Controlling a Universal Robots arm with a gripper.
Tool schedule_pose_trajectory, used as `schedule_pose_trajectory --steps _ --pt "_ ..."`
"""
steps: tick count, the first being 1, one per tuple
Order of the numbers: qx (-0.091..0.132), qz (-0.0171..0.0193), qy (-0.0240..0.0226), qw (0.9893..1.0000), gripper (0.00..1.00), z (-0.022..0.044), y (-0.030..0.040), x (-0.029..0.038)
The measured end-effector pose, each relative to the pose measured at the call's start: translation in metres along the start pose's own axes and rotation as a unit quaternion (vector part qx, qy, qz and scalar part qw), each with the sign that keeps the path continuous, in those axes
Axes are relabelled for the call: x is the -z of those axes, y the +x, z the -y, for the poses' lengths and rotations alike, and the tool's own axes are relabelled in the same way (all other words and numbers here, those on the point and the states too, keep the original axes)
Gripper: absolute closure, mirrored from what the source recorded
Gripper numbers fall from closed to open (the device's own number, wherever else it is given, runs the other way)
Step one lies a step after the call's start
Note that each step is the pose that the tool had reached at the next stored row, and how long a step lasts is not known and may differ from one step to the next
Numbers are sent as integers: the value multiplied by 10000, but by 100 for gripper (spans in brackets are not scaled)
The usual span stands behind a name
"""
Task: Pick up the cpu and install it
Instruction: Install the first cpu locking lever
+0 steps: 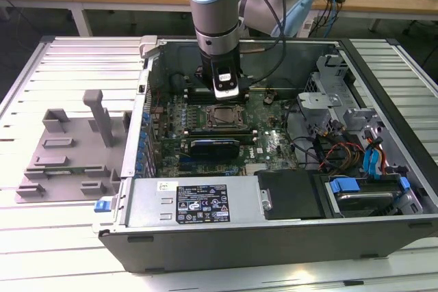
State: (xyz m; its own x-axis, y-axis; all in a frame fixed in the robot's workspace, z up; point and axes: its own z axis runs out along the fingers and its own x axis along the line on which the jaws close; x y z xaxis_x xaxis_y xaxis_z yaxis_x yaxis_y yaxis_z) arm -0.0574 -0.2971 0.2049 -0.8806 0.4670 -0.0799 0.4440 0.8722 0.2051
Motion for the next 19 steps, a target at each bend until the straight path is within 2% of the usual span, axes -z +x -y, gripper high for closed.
schedule_pose_trajectory --steps 8,9,10,12,13,14,17,19 --pt "-175 45 26 9998 89 -58 30 -21" --pt "-180 54 42 9998 89 -59 30 -24" --pt "-189 89 102 9997 89 -61 23 -36" --pt "-193 117 151 9996 89 -64 16 -47" --pt "-199 140 190 9995 89 -68 10 -58" --pt "-206 147 203 9995 89 -70 8 -64" --pt "-209 147 201 9995 89 -82 5 -74" --pt "-212 149 199 9995 89 -103 -32 -86"
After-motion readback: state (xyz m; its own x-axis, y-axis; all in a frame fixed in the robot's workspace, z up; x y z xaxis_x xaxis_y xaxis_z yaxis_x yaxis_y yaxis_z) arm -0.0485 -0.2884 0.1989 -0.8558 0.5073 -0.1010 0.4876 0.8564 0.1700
